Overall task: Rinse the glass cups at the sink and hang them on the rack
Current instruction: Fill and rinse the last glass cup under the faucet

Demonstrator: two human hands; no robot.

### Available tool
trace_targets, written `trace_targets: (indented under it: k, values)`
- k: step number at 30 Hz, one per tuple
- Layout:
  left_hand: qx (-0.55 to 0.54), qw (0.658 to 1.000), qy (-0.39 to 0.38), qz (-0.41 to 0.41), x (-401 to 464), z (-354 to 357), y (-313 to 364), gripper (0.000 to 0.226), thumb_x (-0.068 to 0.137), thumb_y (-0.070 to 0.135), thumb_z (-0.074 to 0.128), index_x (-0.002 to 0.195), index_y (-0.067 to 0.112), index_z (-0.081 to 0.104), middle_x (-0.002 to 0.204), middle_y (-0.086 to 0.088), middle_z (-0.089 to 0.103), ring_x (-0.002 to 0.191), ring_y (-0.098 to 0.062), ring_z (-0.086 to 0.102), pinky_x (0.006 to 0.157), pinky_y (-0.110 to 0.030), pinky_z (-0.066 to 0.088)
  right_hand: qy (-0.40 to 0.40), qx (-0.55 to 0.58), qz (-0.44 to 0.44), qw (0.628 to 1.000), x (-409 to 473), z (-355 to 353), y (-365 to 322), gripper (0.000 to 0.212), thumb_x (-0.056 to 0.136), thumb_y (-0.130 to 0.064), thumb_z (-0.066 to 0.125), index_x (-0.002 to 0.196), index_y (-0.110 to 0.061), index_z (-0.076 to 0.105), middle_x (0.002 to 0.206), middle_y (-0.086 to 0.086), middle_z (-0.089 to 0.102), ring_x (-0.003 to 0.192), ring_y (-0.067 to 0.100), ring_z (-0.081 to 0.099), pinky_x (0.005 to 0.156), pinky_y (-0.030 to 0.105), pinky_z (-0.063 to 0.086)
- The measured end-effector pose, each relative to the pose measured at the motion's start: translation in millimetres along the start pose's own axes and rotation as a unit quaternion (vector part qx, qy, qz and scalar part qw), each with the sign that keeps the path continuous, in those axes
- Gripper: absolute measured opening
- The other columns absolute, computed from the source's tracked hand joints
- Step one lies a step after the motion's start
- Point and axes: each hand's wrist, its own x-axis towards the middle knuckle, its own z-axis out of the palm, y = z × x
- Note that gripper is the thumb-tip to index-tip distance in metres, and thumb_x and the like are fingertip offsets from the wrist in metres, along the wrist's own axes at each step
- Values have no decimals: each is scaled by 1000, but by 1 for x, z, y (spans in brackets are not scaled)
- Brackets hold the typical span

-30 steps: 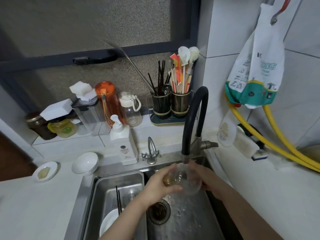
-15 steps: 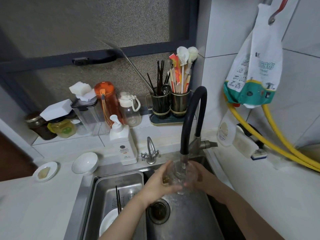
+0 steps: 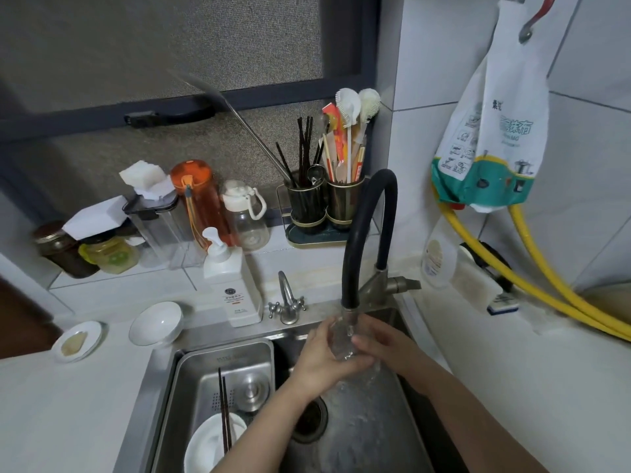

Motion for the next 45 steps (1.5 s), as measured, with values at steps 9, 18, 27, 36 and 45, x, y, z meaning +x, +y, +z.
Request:
trace_targets:
  k: [9, 18, 27, 36, 45]
  values:
    - [-223, 963, 27, -148, 0, -4, -4, 66, 58, 56, 82, 110, 21, 62, 104, 3, 71, 93, -9, 68, 82, -24, 53, 55, -92, 32, 994, 26, -19, 30, 29, 89, -36, 62, 116, -25, 66, 110, -12, 69, 106, 6, 63, 83, 13, 47]
    - [-211, 964, 21, -163, 15, 3, 5, 99, 44, 72, 83, 127, 24, 58, 121, 3, 66, 108, -16, 65, 99, -40, 51, 163, -226, 29, 960, 53, -75, 35, 58, 86, -55, 56, 129, -16, 55, 130, 0, 56, 122, 22, 52, 105, 38, 40]
    - [-205, 968, 15, -146, 14, 3, 20, 97, 42, 71, 80, 130, 38, 56, 127, 6, 63, 111, -9, 62, 96, -29, 51, 160, -194, 92, 963, 87, -110, 37, 75, 93, -40, 56, 149, -3, 22, 154, 14, 28, 141, 31, 28, 114, 39, 24]
    - [-176, 971, 29, -157, 12, 4, 17, 97, 39, 83, 75, 127, 44, 59, 123, 11, 65, 114, -9, 61, 106, -36, 46, 179, -144, 82, 970, 91, -100, 37, 67, 83, -45, 68, 127, 1, 48, 115, 9, 54, 108, 22, 52, 92, 31, 37]
    - [-182, 970, 25, -160, 4, 1, 16, 96, 43, 81, 74, 128, 40, 58, 119, 8, 66, 108, -10, 63, 102, -36, 49, 147, -214, 56, 964, 80, -84, 41, 54, 84, -48, 65, 124, -13, 53, 127, 7, 48, 117, 26, 49, 98, 35, 41]
